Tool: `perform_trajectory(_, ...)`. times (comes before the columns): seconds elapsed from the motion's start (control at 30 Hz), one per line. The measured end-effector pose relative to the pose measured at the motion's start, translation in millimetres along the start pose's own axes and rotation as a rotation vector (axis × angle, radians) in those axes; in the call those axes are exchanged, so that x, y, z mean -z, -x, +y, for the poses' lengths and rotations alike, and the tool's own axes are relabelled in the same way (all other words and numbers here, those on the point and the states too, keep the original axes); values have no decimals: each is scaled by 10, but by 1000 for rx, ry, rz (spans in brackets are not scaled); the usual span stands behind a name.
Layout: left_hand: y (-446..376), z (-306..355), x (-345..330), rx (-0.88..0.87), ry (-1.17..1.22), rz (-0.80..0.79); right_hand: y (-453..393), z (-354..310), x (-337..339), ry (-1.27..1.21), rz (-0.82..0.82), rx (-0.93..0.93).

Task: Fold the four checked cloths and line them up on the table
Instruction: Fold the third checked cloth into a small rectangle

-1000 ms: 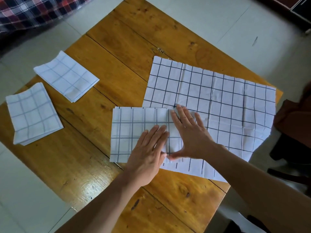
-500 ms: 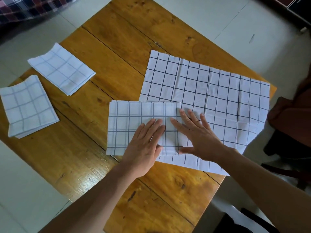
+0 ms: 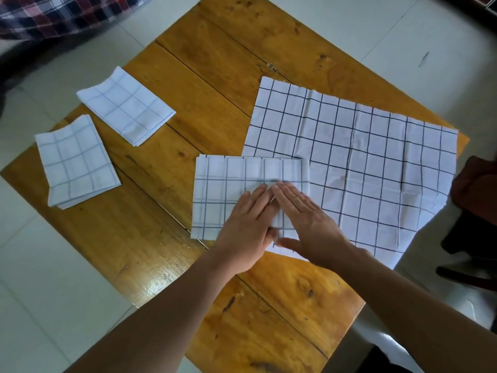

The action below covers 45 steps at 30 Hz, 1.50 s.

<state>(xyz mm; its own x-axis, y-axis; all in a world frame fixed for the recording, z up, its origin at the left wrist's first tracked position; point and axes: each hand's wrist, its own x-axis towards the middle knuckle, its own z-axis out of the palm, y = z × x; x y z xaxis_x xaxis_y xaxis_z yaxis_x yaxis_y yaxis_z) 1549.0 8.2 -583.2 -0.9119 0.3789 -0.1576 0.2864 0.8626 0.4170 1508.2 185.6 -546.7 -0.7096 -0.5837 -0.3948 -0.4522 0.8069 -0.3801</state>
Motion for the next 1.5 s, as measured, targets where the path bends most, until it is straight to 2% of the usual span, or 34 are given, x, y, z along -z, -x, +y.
perform_trajectory(0.23,99,-267,62,-99,-53,-25,-23,7,-11,1,-11,-12)
perform_trajectory(0.5,515,-778,233,-122,-159,-51,-51,0,-38,39,-51,-23)
perform_trajectory(0.67,649,-972,363,-65,-117,-49,-41,22,-56,15,-29,-10)
perform_trajectory(0.83,685,-1096,475,-99,-150,-107,-42,37,-57,36,-38,0)
perform_trajectory(1.1,735,-1033,675,-79,-247,-152,-49,37,-64,35,-42,-5)
perform_trajectory(1.33,617,-725,764,5,-325,-132,-51,35,-58,43,-60,-10)
perform_trajectory(1.5,577,-715,759,-6,-350,-74,-50,27,-49,31,-52,-7)
